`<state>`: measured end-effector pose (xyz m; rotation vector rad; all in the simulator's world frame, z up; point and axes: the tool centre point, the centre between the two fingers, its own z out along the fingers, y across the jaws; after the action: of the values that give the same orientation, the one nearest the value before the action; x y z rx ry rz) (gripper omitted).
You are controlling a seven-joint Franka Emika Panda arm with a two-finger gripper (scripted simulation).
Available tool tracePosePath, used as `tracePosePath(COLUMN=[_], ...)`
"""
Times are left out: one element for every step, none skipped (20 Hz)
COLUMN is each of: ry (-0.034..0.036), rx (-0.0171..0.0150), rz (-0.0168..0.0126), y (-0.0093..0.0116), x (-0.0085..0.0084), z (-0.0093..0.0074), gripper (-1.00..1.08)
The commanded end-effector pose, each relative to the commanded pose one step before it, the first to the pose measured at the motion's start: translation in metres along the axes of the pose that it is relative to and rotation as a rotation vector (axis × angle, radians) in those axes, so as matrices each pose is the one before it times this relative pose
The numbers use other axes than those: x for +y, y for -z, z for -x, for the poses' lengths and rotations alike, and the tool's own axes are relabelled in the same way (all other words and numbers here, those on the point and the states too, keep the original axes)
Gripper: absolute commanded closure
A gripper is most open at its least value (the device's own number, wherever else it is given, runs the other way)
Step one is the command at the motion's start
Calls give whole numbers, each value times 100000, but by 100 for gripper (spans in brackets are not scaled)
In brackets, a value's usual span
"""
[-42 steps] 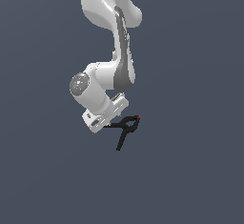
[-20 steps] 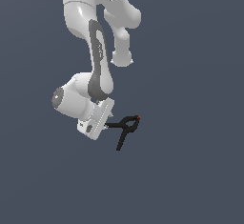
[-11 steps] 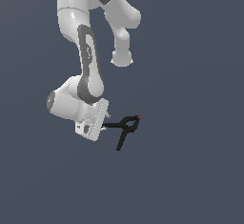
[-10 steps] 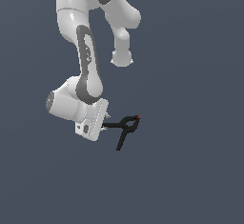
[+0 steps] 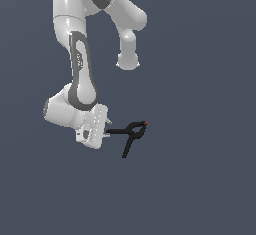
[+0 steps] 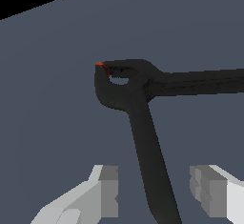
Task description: Pick up the object and move it to a goal position.
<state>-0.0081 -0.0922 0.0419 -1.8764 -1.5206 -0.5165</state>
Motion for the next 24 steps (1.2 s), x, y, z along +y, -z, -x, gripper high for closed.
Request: tracePosePath(ry=[4758, 1649, 1553, 1457, 1361, 1263, 1163, 1066, 965, 865, 766, 664, 564, 460, 359, 257, 152, 0, -329, 0, 0, 0, 62, 62], rx=[3055, 1063, 997, 931, 865, 799, 732, 668, 602, 537, 473, 408, 346, 282, 219, 157, 93, 0, -168, 0, 0, 0, 30, 29], rz=[472, 222, 234, 241, 244, 242, 237, 229, 216, 201, 184, 164, 142, 118, 94, 68, 40, 0, -43, 0, 0, 0, 7, 6], y=[177, 72, 71, 70, 68, 65, 62, 59, 54, 50, 45, 40, 34, 28, 22, 16, 9, -5, 6, -42, -126, -210, -289, -373], x=[74, 21, 19, 17, 14, 13, 11, 10, 9, 7, 6, 5, 4, 4, 3, 2, 1, 2, -15, 0, 1, 0, -2, -5], z=[289, 104, 97, 90, 82, 75, 69, 61, 56, 49, 42, 37, 30, 25, 19, 13, 9, 29, -12, 3, 8, 13, -16, -12], gripper=[-20, -20, -20, -20, -20, -20, -20, -20, -20, -20, -20, -20, -20, -20, -20, -20, -20, -20, -20, -20, -20, -20, -20, -20])
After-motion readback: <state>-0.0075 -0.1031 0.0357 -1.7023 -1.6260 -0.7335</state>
